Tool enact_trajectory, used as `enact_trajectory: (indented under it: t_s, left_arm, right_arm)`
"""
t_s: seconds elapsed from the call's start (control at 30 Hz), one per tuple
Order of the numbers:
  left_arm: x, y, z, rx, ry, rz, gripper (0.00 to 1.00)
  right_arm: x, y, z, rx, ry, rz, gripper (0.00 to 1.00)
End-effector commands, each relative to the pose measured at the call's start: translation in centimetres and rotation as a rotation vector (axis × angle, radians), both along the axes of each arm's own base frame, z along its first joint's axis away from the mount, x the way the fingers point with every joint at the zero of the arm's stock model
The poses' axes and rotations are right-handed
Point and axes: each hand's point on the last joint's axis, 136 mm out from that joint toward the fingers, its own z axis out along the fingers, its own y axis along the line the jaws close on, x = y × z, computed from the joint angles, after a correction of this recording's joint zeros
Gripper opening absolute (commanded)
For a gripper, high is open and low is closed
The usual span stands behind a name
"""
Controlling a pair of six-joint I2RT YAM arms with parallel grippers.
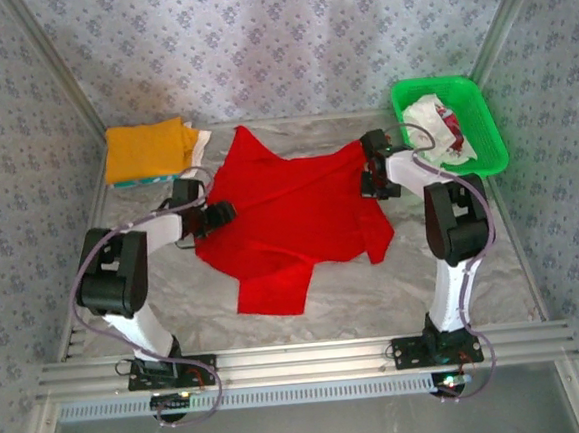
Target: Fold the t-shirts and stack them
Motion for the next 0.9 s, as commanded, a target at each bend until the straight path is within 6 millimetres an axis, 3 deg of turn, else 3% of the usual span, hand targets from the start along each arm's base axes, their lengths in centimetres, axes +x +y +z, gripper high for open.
enact_trajectory:
  t_s: [0.0, 0.13, 0.27, 0.4, 0.5, 0.6, 0.77, 0.87]
  left_arm:
    - [0.0, 2.9, -3.2, 0.065, 0.107, 0.066, 0.73]
    - [3.0, 5.3, -1.9, 0.123, 0.064, 0.076, 0.73]
    - [6.4, 6.4, 0.1, 0.134, 0.017, 0.032, 0.75]
    - [7.0, 5.8, 2.7, 0.119, -0.007, -0.008, 0.79]
    - [4.5, 5.3, 5.6, 0.098, -0.050, 0.015, 0.82]
    - [0.2, 5.1, 7.4, 0.113, -0.065, 0.044, 0.84]
    - [-7.3, 2.8, 6.7, 0.179, 0.027, -0.030, 0.83]
    - [-10.5, 0.4, 5.4, 0.215, 0.073, -0.113, 0.80]
  right_arm:
    - [0.0, 0.0, 3.8, 0.034, -0.084, -0.040, 0.00]
    - [0.8, 1.7, 5.2, 0.132, -0.112, -0.003, 0.00]
    - [0.9, 4.9, 5.1, 0.213, -0.129, 0.079, 0.14]
    - [-0.2, 7.2, 4.8, 0.250, -0.120, 0.139, 0.24]
    - [-1.2, 7.7, 5.2, 0.268, -0.139, 0.153, 0.31]
    - [-3.3, 8.1, 5.6, 0.284, -0.134, 0.154, 0.37]
    - [-8.1, 9.8, 4.0, 0.218, -0.081, 0.219, 0.54]
    - [-9.2, 10.6, 2.2, 0.200, -0.034, 0.243, 0.55]
